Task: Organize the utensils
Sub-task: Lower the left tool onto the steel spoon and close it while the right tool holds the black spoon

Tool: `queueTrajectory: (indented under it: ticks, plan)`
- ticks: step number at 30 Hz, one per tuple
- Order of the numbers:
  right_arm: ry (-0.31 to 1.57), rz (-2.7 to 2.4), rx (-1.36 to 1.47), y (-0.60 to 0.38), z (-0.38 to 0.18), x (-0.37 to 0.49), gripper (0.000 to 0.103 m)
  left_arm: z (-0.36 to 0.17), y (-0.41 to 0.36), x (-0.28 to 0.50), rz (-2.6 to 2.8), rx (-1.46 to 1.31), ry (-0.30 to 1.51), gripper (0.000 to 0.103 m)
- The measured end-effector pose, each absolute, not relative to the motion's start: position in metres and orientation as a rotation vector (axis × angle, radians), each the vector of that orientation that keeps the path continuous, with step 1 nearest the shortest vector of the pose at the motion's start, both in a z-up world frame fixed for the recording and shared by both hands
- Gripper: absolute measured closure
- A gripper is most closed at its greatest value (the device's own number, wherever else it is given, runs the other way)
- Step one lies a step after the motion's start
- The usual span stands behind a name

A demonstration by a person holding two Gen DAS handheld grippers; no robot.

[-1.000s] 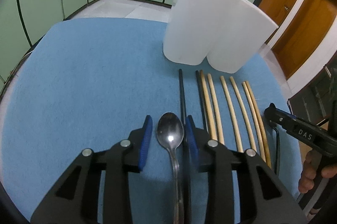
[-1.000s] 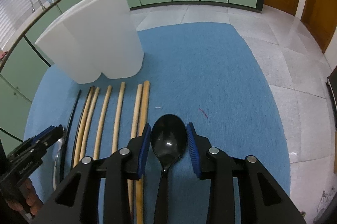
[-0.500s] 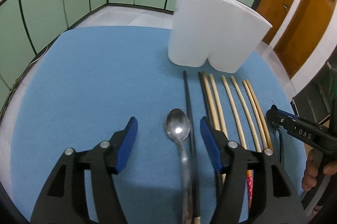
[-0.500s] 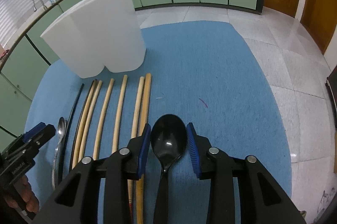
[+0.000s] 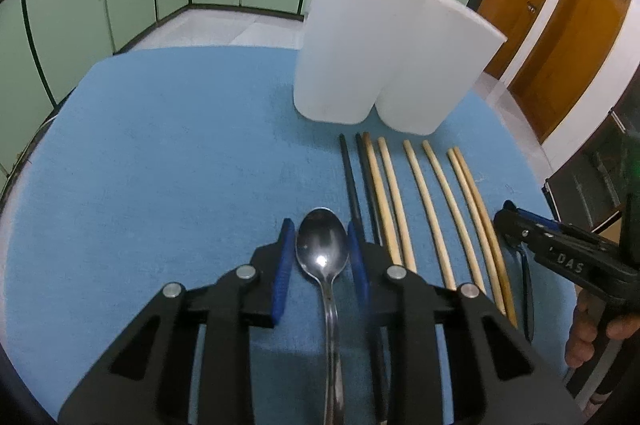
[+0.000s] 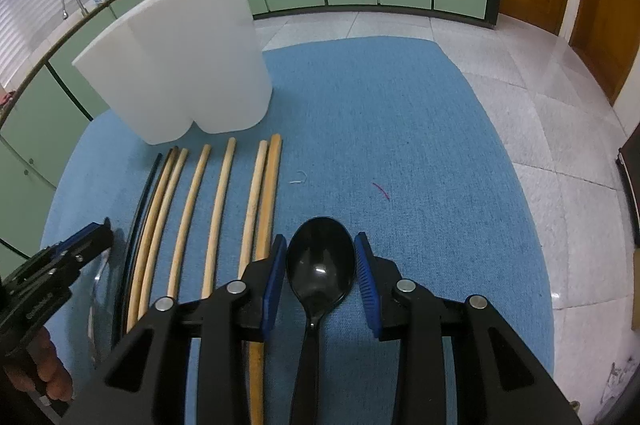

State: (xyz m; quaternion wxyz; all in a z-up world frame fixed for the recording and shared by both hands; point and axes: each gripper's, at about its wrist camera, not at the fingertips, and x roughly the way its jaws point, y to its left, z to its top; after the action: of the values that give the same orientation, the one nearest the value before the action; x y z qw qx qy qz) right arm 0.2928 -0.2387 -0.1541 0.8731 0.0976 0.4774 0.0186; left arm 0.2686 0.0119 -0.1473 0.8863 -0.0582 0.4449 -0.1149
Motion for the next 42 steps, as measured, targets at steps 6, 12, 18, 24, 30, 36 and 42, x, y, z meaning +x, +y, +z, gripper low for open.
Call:
queueTrajectory:
  ticks: [6,12,18,24,30,36,42]
  plan:
    - [0.944,0.069,0.221,-0.24,-0.147,0.283,0.069,-0.135,0.02,0.256,-0.218,-0.126,0.852,0.101]
    - [0.844,0.094,0.19,-0.237,-0.127,0.271,0.069,-0.126,0.023,0.248,-0.227,-0.13,0.799,0.103]
    - [0.865,0.086,0.189,-0.234,-0.131,0.272,0.069,-0.133,0.023,0.249,-0.216,-0.144,0.836,0.052]
    - [0.872,0.086,0.191,-0.235,-0.131,0.271,0.069,-0.147,0.011,0.256,-0.221,-0.111,0.902,0.047]
    - [0.874,0.085,0.192,-0.237,-0.134,0.272,0.069,-0.159,0.008,0.265,-0.204,-0.101,0.929,0.053]
    - [0.883,0.08,0.201,-0.239,-0.138,0.273,0.069,-0.161,0.009,0.268,-0.237,-0.11,0.939,0.096]
    - [0.885,0.082,0.199,-0.239,-0.138,0.273,0.069,-0.157,0.026,0.262,-0.216,-0.129,0.92,0.101]
